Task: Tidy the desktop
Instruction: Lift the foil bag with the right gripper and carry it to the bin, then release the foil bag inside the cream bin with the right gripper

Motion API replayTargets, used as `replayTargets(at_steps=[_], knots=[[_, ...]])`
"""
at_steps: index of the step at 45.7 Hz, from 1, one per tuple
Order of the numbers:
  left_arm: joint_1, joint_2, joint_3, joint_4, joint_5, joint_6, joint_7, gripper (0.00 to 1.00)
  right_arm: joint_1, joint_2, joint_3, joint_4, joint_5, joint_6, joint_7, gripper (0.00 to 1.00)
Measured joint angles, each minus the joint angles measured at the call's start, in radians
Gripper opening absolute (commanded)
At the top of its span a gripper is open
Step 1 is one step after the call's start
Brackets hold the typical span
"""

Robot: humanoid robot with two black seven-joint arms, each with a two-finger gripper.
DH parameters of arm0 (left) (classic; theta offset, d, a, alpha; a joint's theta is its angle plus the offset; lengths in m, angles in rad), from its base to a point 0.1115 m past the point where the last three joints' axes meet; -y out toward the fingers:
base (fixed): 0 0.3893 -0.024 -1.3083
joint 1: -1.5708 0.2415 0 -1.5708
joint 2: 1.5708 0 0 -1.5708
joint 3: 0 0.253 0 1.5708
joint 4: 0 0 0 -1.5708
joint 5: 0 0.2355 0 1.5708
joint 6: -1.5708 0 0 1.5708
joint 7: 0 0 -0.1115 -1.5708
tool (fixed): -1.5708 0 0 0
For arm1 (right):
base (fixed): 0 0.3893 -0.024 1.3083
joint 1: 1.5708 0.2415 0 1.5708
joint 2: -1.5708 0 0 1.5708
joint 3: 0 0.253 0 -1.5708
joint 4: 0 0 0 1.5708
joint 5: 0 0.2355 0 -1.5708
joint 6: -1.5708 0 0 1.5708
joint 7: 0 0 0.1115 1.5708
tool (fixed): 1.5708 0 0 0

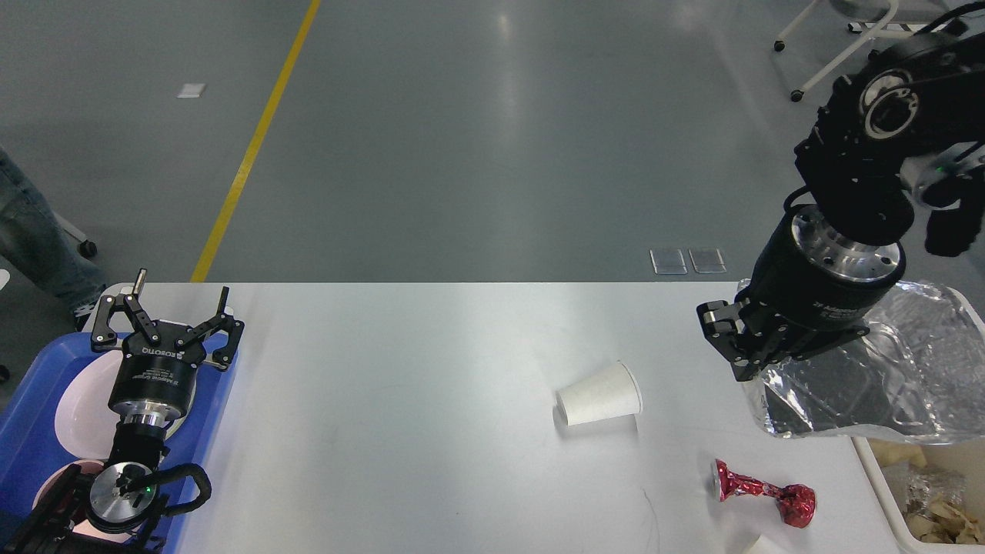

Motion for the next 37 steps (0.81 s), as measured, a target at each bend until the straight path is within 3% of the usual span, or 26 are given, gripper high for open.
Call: replayTargets(at_steps=[3,5,11,16,25,37], knots=[[0.0,0.0,0.0,0.0,0.0,0.0,0.0,0.97,-0.014,-0.003,-0.093,-0.014,-0.043,-0.048,0.109,0.0],[0.0,0.0,0.0,0.0,0.0,0.0,0.0,0.97,-0.026,-0.007,-0.179,-0.028,-0.084,-0.094,0.21,0.0],[0.0,0.0,0.0,0.0,0.0,0.0,0.0,0.97,-0.094,-0.033,-0.32,-0.073,-0.156,-0.203,0.342,0.0],[0.0,0.0,0.0,0.0,0.0,0.0,0.0,0.96,-0.205,-0.108,-0.371,-0.153,-0.194,-0.289,0.369,0.0],[0.0,0.0,0.0,0.0,0.0,0.0,0.0,0.97,-0.508,-0.238,-0.333,-0.438,-0.203,-0.371,0.369,0.0],[0.0,0.0,0.0,0.0,0.0,0.0,0.0,0.97,-1.074,-0.33,0.063,-0.877,-0.171,-0.488,0.362,0.0]])
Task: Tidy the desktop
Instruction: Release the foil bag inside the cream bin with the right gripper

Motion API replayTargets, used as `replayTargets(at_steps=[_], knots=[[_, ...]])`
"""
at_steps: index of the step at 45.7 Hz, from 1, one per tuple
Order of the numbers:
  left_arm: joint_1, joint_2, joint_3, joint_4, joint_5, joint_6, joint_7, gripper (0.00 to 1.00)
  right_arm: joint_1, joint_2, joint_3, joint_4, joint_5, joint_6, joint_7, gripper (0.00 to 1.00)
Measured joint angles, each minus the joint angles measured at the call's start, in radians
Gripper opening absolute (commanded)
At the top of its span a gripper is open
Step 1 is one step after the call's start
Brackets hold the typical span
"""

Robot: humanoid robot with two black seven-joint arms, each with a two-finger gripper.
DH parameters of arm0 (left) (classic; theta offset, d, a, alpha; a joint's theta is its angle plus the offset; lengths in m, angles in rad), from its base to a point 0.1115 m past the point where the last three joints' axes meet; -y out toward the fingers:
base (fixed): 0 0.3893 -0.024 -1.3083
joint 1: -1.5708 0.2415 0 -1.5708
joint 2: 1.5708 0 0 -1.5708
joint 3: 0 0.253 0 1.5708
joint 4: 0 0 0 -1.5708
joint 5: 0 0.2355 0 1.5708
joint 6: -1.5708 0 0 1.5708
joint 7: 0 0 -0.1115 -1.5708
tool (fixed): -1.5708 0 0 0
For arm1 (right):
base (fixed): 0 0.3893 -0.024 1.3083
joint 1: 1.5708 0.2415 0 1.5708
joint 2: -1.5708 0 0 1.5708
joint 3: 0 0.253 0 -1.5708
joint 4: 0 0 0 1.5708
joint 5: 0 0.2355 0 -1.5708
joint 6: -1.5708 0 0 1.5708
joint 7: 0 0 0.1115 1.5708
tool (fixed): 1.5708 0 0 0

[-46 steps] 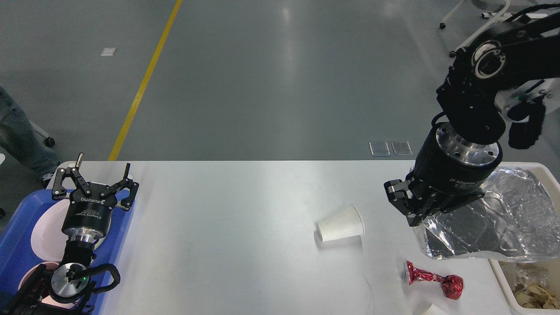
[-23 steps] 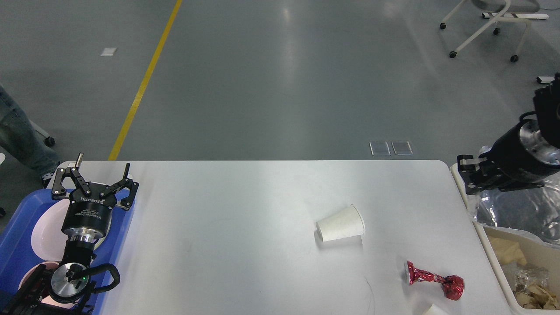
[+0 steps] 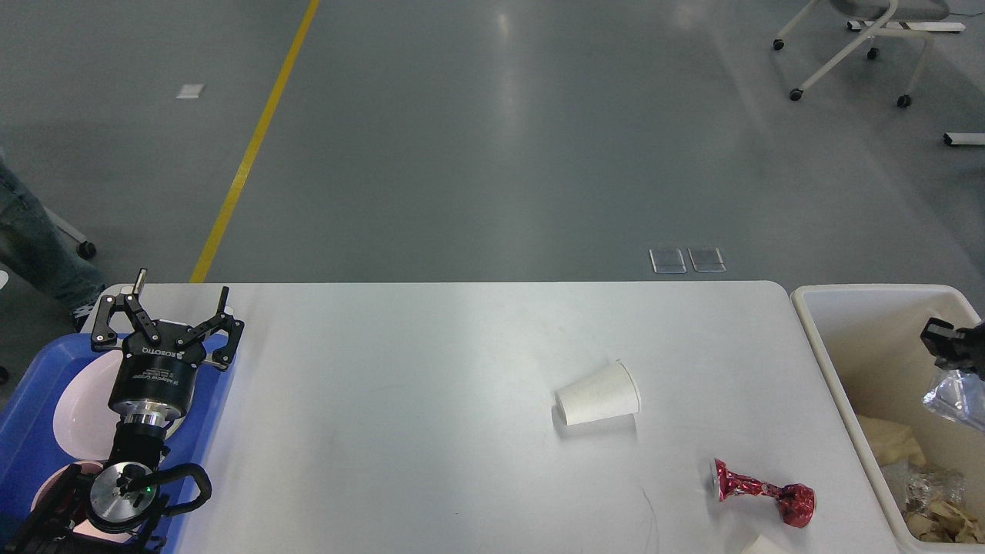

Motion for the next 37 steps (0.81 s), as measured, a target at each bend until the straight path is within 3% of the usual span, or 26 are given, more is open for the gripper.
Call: replayTargets(at_steps=[10,17,27,37], knots=[[0.0,0.0,0.0,0.0,0.0,0.0,0.0,0.97,-0.4,0.094,0.346,-0.397,0.001,-0.022,-0.003,0.0],[0.0,0.0,0.0,0.0,0.0,0.0,0.0,0.97,-0.552,0.2,0.546,-0.574,0.002,-0.087,-0.008,0.0],[0.0,0.0,0.0,0.0,0.0,0.0,0.0,0.97,-0.635,0.338,0.662,-0.691,0.003,-0.193,-0.024,0.0],[0.0,0.0,0.0,0.0,0.0,0.0,0.0,0.97,-0.65,0.377,0.666,-0.701,0.002,-0.251,-0.025,0.0]])
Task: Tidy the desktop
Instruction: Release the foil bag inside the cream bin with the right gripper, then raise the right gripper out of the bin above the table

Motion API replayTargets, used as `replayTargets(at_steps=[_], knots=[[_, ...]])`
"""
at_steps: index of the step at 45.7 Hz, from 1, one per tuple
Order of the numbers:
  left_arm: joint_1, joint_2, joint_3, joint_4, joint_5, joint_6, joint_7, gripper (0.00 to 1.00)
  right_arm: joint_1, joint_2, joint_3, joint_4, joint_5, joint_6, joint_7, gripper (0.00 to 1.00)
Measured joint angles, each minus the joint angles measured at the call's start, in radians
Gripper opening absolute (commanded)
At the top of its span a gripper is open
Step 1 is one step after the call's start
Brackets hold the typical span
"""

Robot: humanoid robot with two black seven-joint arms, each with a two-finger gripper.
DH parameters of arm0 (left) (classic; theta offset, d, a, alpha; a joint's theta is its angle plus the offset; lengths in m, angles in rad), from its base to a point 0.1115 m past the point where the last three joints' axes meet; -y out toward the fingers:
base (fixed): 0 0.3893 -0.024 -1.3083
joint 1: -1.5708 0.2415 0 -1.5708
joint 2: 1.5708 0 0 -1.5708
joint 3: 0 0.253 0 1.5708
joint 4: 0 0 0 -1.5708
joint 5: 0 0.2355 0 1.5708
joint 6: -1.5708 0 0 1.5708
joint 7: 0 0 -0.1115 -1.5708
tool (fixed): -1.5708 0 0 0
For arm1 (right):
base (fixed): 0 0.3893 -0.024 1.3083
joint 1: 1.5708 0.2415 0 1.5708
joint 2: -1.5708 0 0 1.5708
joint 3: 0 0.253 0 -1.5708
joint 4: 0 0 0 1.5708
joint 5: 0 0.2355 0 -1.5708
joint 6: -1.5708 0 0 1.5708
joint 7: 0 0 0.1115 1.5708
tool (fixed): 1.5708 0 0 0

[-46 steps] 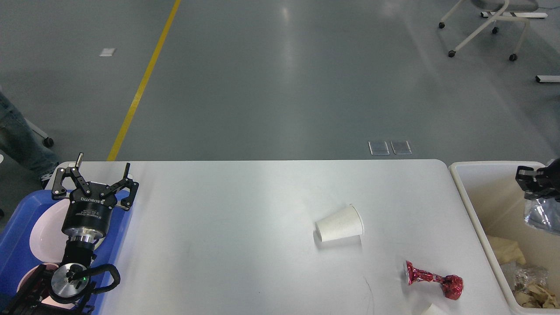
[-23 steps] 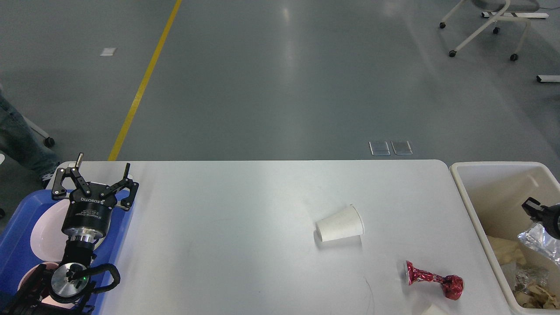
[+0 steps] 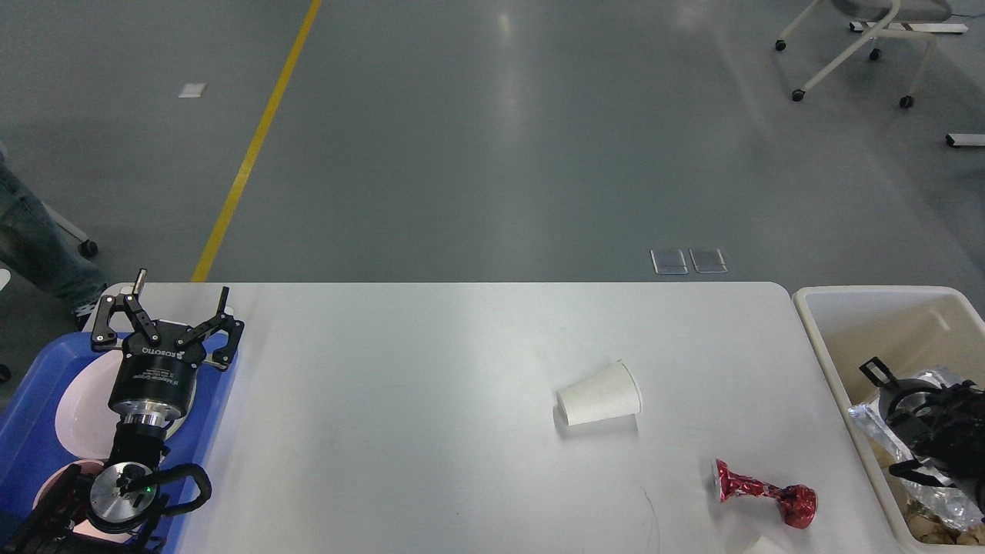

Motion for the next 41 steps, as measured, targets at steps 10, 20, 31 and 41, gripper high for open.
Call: replayTargets(at_steps=[10,20,31,41], knots=[[0.0,0.0,0.0,0.0,0.0,0.0,0.0,0.97,-0.002,-0.006,-0.009,0.002,0.0,-0.005,0.0,0.04],[0.0,0.0,0.0,0.0,0.0,0.0,0.0,0.97,-0.004,-0.028,-0.003,0.005,0.001,-0.038,0.001,0.98],[0.0,0.0,0.0,0.0,0.0,0.0,0.0,0.96,0.0,-0.047,0.003,0.022,-0.001,-0.147,0.003,1.0],[0.0,0.0,0.0,0.0,0.0,0.0,0.0,0.97,0.01,-0.057,0.004,0.036,-0.008,-0.149,0.003,1.0]])
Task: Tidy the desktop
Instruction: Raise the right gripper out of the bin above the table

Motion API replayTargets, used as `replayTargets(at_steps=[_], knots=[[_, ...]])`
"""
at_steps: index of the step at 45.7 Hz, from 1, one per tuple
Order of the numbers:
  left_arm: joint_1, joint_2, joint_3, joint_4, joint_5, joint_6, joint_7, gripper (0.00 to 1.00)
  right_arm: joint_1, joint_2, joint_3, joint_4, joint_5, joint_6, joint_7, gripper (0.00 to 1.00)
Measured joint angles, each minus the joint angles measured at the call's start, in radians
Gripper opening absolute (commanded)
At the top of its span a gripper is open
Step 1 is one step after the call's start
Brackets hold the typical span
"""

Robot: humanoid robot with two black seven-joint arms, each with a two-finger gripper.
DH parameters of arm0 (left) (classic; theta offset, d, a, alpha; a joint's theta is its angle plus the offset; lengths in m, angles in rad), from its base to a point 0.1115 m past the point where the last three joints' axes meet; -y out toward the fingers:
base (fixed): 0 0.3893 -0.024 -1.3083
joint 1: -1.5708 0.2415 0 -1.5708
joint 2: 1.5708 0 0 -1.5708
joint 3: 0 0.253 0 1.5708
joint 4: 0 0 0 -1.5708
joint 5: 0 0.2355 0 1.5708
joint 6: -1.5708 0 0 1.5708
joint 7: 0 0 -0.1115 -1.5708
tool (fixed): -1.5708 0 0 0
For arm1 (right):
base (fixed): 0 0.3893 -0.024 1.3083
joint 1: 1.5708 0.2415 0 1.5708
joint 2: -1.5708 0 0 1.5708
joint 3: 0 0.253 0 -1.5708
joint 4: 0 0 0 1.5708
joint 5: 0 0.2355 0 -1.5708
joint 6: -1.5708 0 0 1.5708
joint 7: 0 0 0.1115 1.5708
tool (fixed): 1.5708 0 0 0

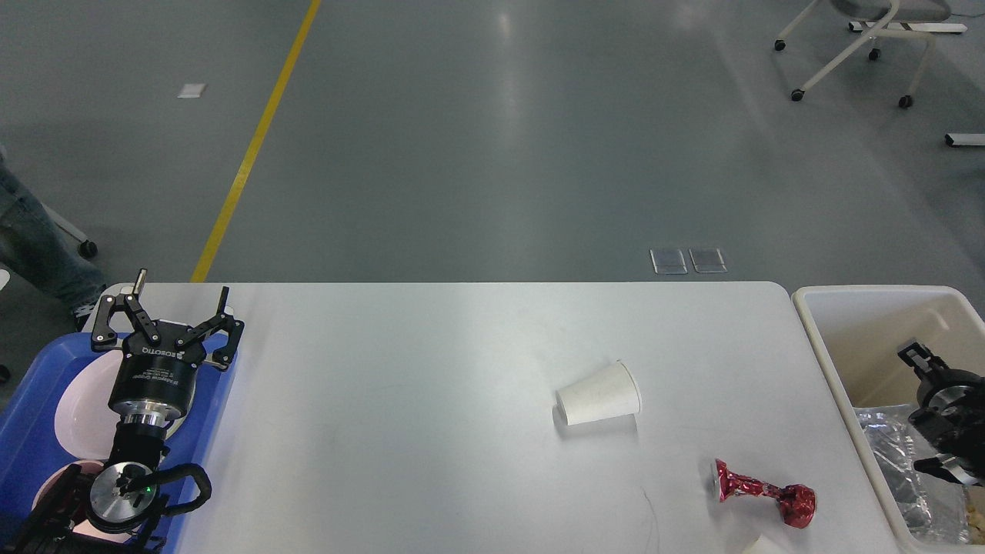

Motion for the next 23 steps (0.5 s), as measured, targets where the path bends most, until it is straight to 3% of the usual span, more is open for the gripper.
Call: replayTargets(at_steps=[11,19,23], knots=[[0.0,0.0,0.0,0.0,0.0,0.0,0.0,0.97,0.125,-0.096,-0.057,0.165,-0.078,0.054,-0.014,1.0],[0.0,0.0,0.0,0.0,0.0,0.0,0.0,0.97,0.343,-0.177,-0.217,0.336,-0.198,0.236,-0.13,1.0],[0.0,0.0,0.0,0.0,0.0,0.0,0.0,0.97,0.491,-0.201,-0.327,0.431,-0.208,0.339,-0.146,1.0]])
